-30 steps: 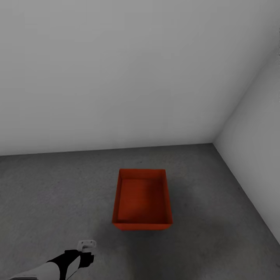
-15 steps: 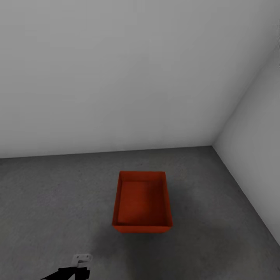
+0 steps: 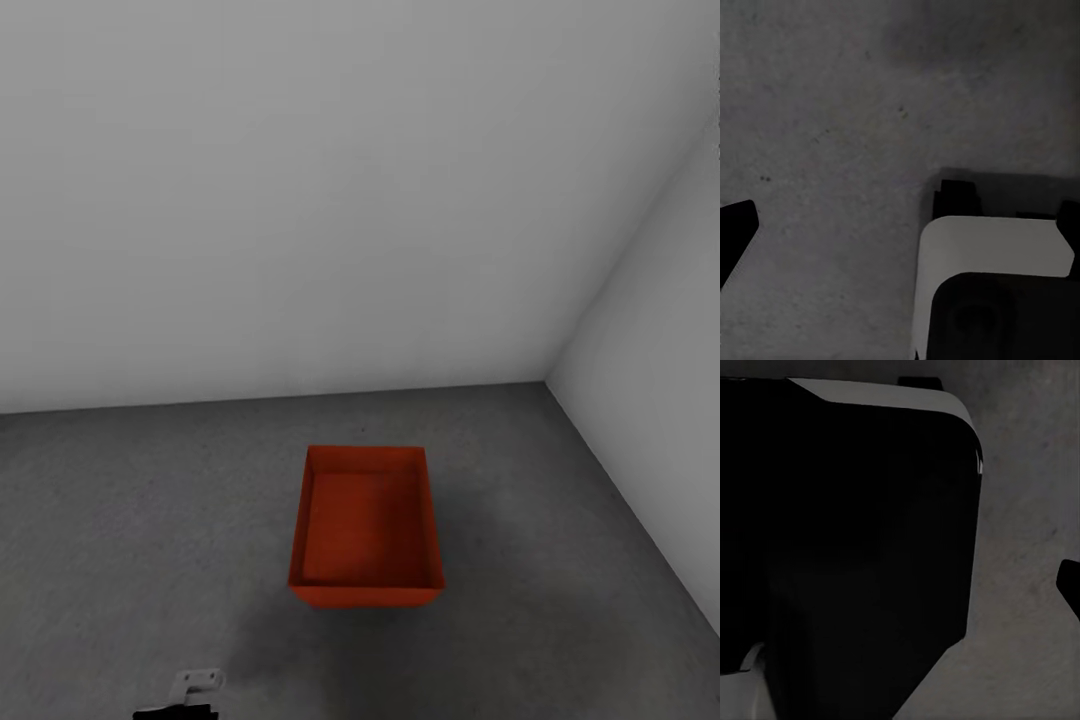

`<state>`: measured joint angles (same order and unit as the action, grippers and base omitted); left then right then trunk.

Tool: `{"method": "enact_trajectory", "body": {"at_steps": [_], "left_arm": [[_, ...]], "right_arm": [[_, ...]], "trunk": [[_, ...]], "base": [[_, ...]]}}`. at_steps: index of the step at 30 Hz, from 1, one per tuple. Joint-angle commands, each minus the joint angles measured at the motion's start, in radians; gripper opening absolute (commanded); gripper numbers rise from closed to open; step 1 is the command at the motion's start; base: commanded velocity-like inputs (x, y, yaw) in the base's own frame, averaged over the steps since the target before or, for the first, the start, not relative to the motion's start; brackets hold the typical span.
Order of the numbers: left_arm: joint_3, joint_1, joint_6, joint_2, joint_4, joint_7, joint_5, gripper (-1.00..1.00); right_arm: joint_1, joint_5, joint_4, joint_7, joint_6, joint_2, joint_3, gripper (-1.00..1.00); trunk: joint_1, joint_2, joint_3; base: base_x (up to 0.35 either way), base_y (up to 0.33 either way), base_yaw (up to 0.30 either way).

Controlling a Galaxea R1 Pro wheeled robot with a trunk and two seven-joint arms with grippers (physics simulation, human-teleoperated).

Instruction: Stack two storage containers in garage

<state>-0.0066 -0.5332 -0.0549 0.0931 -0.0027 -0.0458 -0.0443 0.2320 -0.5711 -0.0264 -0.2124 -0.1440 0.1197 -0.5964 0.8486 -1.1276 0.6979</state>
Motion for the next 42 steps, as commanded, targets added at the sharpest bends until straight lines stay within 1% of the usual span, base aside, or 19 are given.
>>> {"method": "enact_trajectory", "body": {"at_steps": [1,16,19,22,24,34,42], "left_arm": [[-0.001,0.000,-0.002,0.001,0.000,-0.002,-0.005,1.00],[-0.001,0.001,0.002,-0.001,0.000,-0.002,-0.003,1.00],[-0.001,0.002,0.001,0.001,0.000,-0.001,-0.003,1.00],[-0.002,0.016,0.000,0.001,0.000,0.004,0.004,1.00],[-0.002,0.023,0.000,0.001,0.000,0.010,0.006,1.00],[-0.003,0.031,-0.002,0.002,0.000,0.015,0.006,1.00],[-0.003,0.057,-0.003,-0.003,0.000,0.015,0.006,1.00]], "right_arm": [[0.000,-0.009,-0.003,-0.001,-0.007,0.001,-0.008,1.00],[0.000,-0.009,-0.003,0.000,-0.008,0.000,-0.008,1.00],[-0.005,-0.009,-0.003,0.011,-0.008,0.000,-0.008,1.00],[-0.013,-0.008,-0.003,0.042,-0.008,-0.001,-0.008,1.00],[-0.015,-0.008,-0.003,0.051,-0.008,-0.001,-0.008,1.00],[-0.016,-0.007,-0.003,0.057,-0.008,-0.002,-0.008,1.00],[-0.016,-0.007,-0.003,0.056,-0.008,-0.002,-0.008,1.00]], "trunk": [[0.000,0.000,-0.001],[0.000,0.000,-0.025],[0.000,0.000,-0.029],[0.000,0.000,-0.034],[0.000,0.000,-0.037],[0.000,0.000,-0.053],[0.000,0.000,-0.065]], "base": [[0.000,0.000,0.000],[0.000,0.000,0.000],[0.000,0.000,0.000],[0.000,0.000,0.000],[0.000,0.000,0.000],[0.000,0.000,0.000],[0.000,0.000,0.000]]}}
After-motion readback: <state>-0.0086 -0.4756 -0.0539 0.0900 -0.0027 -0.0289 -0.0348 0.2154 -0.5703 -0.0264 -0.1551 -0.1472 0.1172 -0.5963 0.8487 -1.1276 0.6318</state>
